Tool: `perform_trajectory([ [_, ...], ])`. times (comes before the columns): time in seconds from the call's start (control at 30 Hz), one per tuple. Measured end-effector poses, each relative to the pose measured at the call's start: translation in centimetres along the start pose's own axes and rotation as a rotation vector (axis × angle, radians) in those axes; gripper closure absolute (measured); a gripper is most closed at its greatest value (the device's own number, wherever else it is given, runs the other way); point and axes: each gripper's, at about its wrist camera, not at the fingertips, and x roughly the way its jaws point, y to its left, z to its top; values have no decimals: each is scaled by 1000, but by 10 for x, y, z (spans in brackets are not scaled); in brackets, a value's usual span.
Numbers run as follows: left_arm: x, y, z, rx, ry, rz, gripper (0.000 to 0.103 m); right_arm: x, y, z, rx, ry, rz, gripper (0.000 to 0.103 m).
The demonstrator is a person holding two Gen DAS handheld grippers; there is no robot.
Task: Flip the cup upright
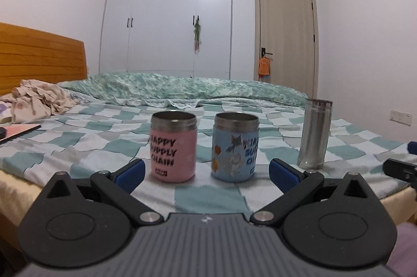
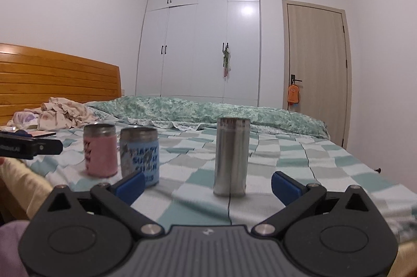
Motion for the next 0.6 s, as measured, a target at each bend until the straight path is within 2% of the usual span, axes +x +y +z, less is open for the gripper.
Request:
perform_trajectory([
  [0.1,-8,-4,-16,29,-33,17,0,-11,4,-15,-19,-17,-24,0],
  [0.27,-4,-10,-37,52,-9,25,0,-18,10,-30,-37,-34,-46,0],
  [0.4,-3,-7,-39,29,-14,28,0,-21,15,-33,-64,-74,-44,0],
  [0.6,-6,-9,-41,44,-28,29,0,-21,18,-31,-73,-78,-46,0],
])
